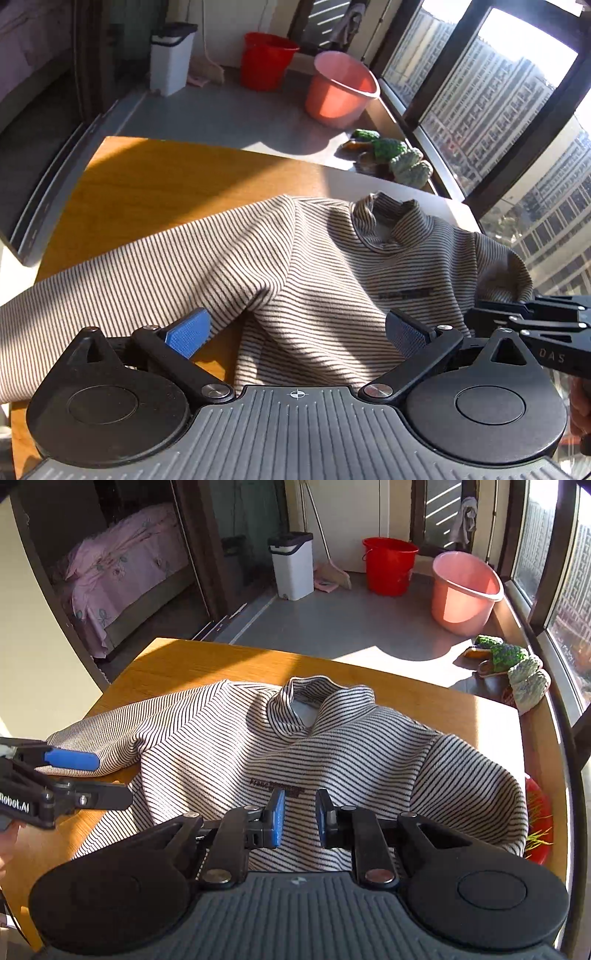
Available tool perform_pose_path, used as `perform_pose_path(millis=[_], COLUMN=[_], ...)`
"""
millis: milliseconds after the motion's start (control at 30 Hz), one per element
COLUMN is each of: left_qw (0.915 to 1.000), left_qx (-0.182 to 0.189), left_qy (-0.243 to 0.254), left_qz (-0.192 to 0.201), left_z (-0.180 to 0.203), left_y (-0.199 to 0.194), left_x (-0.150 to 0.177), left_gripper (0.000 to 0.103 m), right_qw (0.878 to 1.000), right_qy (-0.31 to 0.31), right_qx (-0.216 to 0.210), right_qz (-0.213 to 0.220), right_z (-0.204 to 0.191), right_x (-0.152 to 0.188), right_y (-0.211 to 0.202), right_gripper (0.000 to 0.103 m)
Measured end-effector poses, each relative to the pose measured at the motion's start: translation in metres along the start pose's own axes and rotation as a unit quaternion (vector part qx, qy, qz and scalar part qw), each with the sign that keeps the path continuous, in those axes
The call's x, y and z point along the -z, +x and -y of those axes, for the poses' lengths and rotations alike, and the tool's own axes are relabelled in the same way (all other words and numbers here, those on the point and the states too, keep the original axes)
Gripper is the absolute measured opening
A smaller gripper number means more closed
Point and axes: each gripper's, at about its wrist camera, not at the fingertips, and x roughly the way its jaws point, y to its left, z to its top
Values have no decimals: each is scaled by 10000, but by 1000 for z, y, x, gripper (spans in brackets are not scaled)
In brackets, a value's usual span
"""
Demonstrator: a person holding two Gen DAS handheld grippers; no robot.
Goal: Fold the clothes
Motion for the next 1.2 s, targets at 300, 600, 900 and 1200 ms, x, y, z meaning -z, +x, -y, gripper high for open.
perform_pose_path(millis=[300, 600, 900, 1200], left_qw=[9983, 9961, 9990, 9952], left_qx=[281, 166, 442, 495], left_qy=[9, -563, -29, 825], left_qz=[-513, -655, -99, 164], left_z=[18, -12, -2, 28], left_y=[-6, -1, -14, 39], left_x=[63, 63, 37, -17], left_gripper=[103, 103, 103, 103], right_qw=[9973, 9851, 9988, 9919], right_qy=[170, -1202, 416, 933], right_qx=[-226, 1129, 263, 193], right_qz=[-672, 488, 17, -835], right_z=[-2, -9, 21, -33], right_x=[-68, -126, -58, 95], right_y=[128, 104, 42, -20], right_gripper=[16, 0, 11, 60])
